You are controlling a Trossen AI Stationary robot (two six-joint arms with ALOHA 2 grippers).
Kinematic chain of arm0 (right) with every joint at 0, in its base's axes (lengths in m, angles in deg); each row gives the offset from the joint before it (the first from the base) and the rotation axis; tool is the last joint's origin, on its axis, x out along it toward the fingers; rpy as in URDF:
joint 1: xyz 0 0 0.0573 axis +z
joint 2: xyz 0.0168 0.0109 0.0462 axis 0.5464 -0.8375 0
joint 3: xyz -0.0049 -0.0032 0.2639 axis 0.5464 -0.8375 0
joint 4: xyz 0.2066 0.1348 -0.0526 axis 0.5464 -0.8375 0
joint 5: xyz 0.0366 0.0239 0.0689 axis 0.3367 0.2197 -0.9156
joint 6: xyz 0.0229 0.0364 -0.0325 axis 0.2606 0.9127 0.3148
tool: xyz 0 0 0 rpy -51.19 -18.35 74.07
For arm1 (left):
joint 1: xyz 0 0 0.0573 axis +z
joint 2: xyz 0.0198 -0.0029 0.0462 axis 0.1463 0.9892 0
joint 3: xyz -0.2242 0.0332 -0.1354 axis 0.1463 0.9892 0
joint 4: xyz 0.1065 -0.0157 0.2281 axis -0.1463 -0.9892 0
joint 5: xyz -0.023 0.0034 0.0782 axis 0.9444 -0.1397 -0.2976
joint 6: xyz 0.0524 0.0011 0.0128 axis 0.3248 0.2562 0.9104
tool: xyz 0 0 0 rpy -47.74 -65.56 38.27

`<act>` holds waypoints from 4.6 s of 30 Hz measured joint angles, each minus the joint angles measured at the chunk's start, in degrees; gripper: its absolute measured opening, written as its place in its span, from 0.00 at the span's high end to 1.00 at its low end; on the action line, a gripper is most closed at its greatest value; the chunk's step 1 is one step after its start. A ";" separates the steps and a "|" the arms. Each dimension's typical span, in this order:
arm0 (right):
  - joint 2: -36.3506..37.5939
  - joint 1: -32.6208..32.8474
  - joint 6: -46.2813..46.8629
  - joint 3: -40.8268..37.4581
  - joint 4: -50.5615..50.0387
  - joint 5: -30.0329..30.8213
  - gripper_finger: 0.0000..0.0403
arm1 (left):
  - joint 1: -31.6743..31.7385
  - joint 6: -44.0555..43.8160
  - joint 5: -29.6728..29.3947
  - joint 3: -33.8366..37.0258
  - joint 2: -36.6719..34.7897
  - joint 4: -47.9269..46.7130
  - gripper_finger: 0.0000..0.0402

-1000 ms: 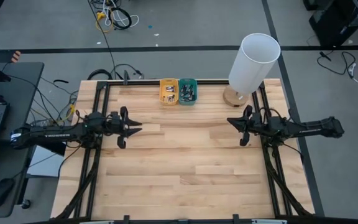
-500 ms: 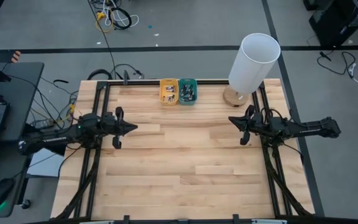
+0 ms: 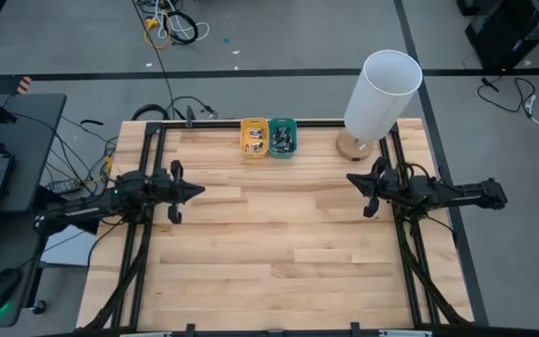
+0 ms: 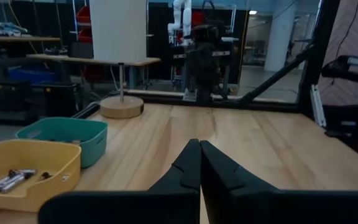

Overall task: Sort batteries
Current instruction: Return to Home Position

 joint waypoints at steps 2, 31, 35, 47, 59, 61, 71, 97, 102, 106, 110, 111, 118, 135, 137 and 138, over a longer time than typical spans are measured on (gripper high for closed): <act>-0.10 -0.02 0.17 0.00 -0.40 -1.52 1.00 | 0.00 0.69 -0.44 0.00 0.22 -0.15 0.98; -0.68 0.04 -0.26 0.00 0.27 -5.56 0.99 | 0.00 1.42 -0.85 0.00 4.15 0.13 0.92; -0.68 0.04 -0.26 0.00 0.26 -5.55 0.99 | 0.00 1.42 -0.83 0.00 4.15 0.21 0.92; -0.68 0.04 -0.26 0.00 0.25 -5.50 0.99 | 0.00 1.42 -0.80 0.00 4.15 0.31 0.92; -0.68 0.04 -0.26 0.00 0.25 -5.46 1.00 | 0.00 1.42 -0.80 0.00 4.15 0.33 0.92; -0.68 0.04 -0.26 0.00 0.25 -5.46 1.00 | 0.00 1.42 -0.80 0.00 4.15 0.33 0.92; -0.68 0.04 -0.26 0.00 0.25 -5.44 0.99 | 0.00 1.42 -0.79 0.00 4.15 0.33 0.92; -0.68 0.04 -0.26 0.00 0.25 -5.45 0.99 | 0.00 1.42 -0.78 0.00 4.15 0.35 0.92; -0.68 0.04 -0.26 0.00 0.25 -5.45 0.99 | 0.00 1.42 -0.78 0.00 4.15 0.35 0.92; -0.68 0.04 -0.26 0.00 0.25 -5.46 0.99 | 0.02 1.42 -0.78 0.00 4.15 0.35 0.92; -0.68 0.04 -0.26 0.00 0.25 -5.46 0.99 | 0.02 1.42 -0.78 0.00 4.15 0.35 0.92; -0.68 0.04 -0.26 0.00 0.25 -5.46 0.99 | 0.00 1.42 -0.78 0.00 4.15 0.35 0.92; -0.68 0.04 -0.26 0.00 0.25 -5.46 0.99 | 0.00 1.42 -0.78 0.00 4.15 0.35 0.92; -0.68 0.04 -0.26 0.00 0.25 -5.46 0.99 | 0.02 1.42 -0.78 0.00 4.15 0.35 0.92; -0.68 0.04 -0.26 0.00 0.25 -5.46 0.99 | 0.01 1.42 -0.78 0.00 4.15 0.35 0.92; -0.68 0.04 -0.26 0.00 0.25 -5.46 0.99 | 0.02 1.42 -0.78 0.00 4.15 0.35 0.92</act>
